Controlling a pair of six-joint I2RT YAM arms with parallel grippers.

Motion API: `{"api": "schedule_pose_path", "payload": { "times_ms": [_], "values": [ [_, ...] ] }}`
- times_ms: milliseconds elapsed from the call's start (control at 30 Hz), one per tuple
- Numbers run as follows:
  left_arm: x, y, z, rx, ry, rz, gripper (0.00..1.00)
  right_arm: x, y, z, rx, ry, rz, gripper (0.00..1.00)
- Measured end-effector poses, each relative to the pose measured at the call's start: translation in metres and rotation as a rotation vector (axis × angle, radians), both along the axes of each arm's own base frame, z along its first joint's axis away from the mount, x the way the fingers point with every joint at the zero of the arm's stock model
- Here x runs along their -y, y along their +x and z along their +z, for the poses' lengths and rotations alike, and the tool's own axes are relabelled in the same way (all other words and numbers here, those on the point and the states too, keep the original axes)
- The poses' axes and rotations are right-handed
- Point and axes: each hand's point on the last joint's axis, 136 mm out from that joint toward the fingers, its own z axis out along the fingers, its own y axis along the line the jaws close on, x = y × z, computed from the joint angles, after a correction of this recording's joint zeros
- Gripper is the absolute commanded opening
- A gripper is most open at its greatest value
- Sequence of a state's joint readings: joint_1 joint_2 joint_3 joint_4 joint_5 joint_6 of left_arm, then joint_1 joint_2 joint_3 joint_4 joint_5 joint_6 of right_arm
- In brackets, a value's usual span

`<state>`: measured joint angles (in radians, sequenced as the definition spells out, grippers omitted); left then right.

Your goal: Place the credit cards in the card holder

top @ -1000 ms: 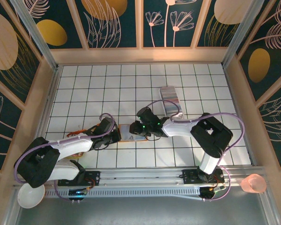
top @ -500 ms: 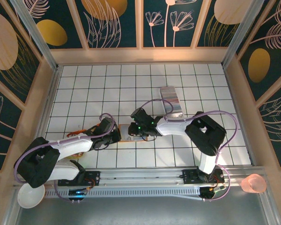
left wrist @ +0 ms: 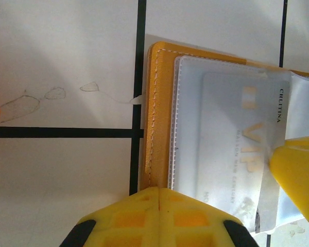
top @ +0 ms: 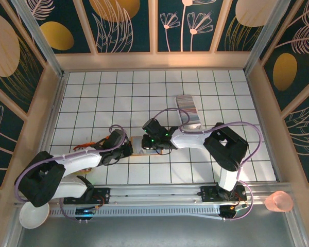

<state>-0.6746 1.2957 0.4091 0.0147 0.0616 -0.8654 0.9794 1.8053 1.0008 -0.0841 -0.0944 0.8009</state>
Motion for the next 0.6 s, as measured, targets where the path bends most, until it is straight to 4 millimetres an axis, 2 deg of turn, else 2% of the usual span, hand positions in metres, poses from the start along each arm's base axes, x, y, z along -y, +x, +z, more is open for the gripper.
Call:
{"api": "schedule_pose_path", "payload": {
  "times_ms": [167, 467, 600],
  "values": [
    [0.000, -0.001, 0.000, 0.004, -0.005, -0.001, 0.00, -0.012, 0.002, 0.005, 0.011, 0.012, 0.014, 0.16],
    [0.000, -0.002, 0.000, 0.009, -0.011, -0.002, 0.00, -0.014, 0.001, -0.002, 0.002, 0.001, 0.020, 0.16],
    [-0.001, -0.003, 0.001, 0.012, -0.015, -0.003, 0.06, -0.015, -0.001, -0.001, 0.004, 0.000, 0.025, 0.23]
  ]
}}
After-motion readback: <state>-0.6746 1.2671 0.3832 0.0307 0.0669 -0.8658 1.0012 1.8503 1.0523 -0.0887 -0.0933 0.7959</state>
